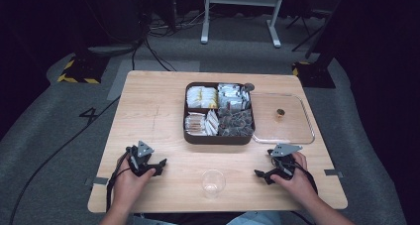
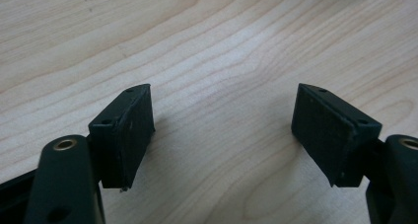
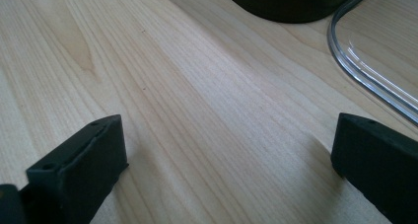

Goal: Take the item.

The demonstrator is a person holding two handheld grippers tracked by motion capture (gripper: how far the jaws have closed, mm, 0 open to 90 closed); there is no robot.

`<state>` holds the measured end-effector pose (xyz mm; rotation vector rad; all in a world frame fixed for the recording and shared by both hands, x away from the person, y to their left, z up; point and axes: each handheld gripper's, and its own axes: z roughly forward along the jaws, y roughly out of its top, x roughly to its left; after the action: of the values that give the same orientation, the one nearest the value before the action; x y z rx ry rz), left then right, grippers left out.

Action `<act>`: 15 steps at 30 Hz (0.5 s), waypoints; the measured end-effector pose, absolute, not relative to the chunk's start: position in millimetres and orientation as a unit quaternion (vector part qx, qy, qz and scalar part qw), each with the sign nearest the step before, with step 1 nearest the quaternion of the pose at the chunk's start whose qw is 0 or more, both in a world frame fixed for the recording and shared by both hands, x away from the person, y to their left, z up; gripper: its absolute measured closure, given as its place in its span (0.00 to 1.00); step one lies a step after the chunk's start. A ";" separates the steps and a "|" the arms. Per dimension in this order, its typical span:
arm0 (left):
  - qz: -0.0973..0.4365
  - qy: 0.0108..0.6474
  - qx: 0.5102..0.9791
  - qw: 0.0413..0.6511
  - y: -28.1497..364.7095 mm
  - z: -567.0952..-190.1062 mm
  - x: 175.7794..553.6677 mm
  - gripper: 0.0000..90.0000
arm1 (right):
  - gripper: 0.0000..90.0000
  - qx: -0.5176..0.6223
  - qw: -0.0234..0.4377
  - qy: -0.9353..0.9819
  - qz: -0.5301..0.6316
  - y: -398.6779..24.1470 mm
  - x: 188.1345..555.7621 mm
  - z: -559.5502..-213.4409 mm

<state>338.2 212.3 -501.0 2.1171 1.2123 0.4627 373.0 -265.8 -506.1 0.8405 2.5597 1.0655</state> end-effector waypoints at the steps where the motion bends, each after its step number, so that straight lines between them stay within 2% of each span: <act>1: 0.173 0.466 0.805 0.324 212.1 -500.3 337.8 0.30 | 0.00 0.287 0.122 0.877 0.365 -265.6 373.9 -506.1; 4: 0.153 0.483 0.797 0.329 212.6 -495.1 336.8 0.35 | 0.00 0.287 0.121 0.877 0.365 -265.4 374.6 -506.0; 9: 0.179 0.486 0.790 0.328 209.9 -482.2 331.8 0.35 | 0.01 0.286 0.121 0.877 0.365 -265.7 374.2 -506.0; 11: 0.174 0.479 0.793 0.335 204.8 -474.4 328.7 0.38 | 0.01 0.286 0.121 0.877 0.365 -265.7 374.2 -506.0; 15: 0.174 0.467 0.794 0.348 196.8 -462.8 325.8 0.38 | 0.01 0.286 0.121 0.877 0.365 -265.7 374.2 -506.0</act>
<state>325.8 196.8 -462.8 2.0586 1.2102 0.4508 374.2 -265.7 -506.0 0.8362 2.5621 1.0667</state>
